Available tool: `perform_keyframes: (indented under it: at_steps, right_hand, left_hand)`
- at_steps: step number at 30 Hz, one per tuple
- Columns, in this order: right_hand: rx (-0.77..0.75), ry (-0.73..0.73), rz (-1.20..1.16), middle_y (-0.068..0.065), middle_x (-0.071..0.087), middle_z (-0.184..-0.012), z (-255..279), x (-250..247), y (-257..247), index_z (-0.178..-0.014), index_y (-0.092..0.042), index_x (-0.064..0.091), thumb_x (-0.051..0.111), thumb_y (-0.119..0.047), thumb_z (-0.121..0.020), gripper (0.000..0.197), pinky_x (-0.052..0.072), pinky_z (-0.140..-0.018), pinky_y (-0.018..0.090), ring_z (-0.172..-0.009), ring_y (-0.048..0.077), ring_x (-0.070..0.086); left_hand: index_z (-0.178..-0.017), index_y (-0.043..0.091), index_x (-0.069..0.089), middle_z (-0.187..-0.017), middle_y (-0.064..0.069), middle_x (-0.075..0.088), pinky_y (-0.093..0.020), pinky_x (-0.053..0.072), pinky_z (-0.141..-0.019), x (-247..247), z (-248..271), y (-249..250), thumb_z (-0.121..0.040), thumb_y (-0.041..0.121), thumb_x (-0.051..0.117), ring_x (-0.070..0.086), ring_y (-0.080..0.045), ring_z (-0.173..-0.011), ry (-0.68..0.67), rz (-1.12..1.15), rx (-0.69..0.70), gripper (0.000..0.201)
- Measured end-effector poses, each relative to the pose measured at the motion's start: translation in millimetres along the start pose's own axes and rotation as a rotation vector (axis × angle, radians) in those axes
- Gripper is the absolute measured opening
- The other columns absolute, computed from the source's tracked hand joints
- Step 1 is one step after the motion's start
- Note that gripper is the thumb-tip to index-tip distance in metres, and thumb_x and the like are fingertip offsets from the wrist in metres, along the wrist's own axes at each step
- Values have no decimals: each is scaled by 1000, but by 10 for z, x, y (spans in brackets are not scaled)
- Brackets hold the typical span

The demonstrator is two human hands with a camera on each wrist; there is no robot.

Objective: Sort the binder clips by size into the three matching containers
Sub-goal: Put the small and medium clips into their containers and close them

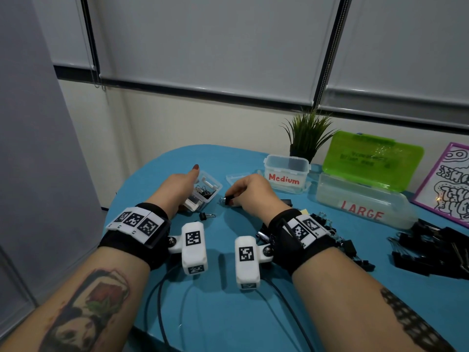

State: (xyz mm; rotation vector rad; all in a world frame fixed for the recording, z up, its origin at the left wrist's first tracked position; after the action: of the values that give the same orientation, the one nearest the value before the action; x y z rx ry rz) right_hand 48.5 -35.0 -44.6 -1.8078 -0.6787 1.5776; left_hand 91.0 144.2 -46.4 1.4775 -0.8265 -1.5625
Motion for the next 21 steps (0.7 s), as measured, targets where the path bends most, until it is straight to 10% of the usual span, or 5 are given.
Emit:
perform_keyframes:
  at_steps: [4,7,15,18,21]
  right_hand:
    - [-32,145,-206,5,72,-84,33,-48,-49,-93,-8,78,72,5,-84,17,53,-64,15,-71,11,65]
    - [-136,229,-366,4,75,-90,61,-55,-132,-94,-9,77,72,5,-84,18,58,-77,20,-81,16,71]
    - [-286,63,-292,12,75,-109,89,113,-222,-110,-13,76,54,2,-96,30,53,-100,42,-107,27,69]
    - [-287,103,-271,11,75,-103,98,93,-222,-110,-20,76,44,-2,-100,38,58,-87,45,-94,32,70]
    - [-175,191,-267,3,66,-80,90,-24,-162,-119,-19,71,36,3,-97,47,43,-49,25,-44,6,50]
  left_hand:
    - [-118,8,67,-107,-15,65,-41,51,-91,-8,19,-10,-98,62,37,64,-33,-97,-5,24,-4,65]
    - [-116,11,68,-102,-16,68,-38,55,-72,-2,35,0,-97,62,42,66,-31,-82,-48,79,-13,60]
    - [-113,16,69,-89,-1,62,-27,43,-57,14,143,52,-99,60,40,58,-17,-72,-99,72,11,54]
    - [-113,19,70,-94,-4,63,-33,48,-67,4,165,67,-99,60,38,60,-21,-81,-74,73,3,53]
    - [-122,11,67,-118,-19,66,-47,52,-96,-45,125,57,-98,63,36,64,-37,-107,-8,132,-11,65]
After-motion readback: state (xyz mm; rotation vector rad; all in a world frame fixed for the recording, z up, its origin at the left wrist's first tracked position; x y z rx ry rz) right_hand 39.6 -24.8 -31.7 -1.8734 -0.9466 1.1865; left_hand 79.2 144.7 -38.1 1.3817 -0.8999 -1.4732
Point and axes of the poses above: each hand's wrist, its own z-axis away from the middle knuckle, its own x-axis out of the palm, y = z × x, the point moved 1 cm from there along -z, towards the middle knuckle
